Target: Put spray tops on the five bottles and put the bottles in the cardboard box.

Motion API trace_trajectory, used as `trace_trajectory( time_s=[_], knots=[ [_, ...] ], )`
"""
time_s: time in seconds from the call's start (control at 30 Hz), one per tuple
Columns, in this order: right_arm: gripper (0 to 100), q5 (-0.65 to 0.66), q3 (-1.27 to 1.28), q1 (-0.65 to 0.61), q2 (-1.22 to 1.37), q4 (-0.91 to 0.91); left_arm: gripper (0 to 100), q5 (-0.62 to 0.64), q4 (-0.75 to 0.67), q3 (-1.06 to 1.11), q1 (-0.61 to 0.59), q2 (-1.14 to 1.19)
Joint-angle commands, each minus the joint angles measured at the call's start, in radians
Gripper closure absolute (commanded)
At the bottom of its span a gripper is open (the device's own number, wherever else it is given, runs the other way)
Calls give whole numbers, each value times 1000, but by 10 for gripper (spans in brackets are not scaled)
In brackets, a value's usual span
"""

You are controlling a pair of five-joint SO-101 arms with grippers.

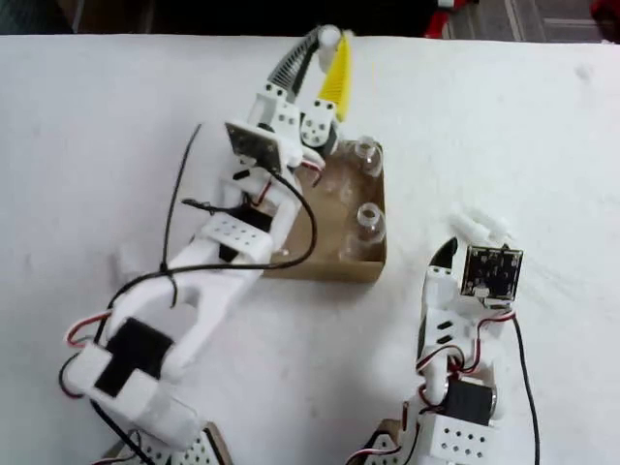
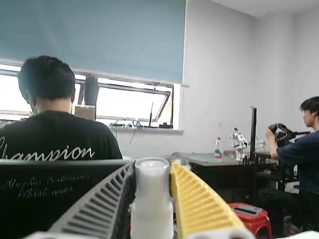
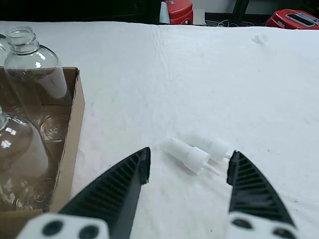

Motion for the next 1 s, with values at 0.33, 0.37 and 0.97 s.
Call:
trace_trajectory(
  time_s=[0.33,0.37,0.97],
  knots=[
    [769,11,9,-5,-1,-12,976,6,-91,66,35,73],
    [769,11,9,-5,-1,-12,976,6,-91,78,35,65],
    [769,11,9,-2,-1,-12,976,5,66,127,39,19]
  ],
)
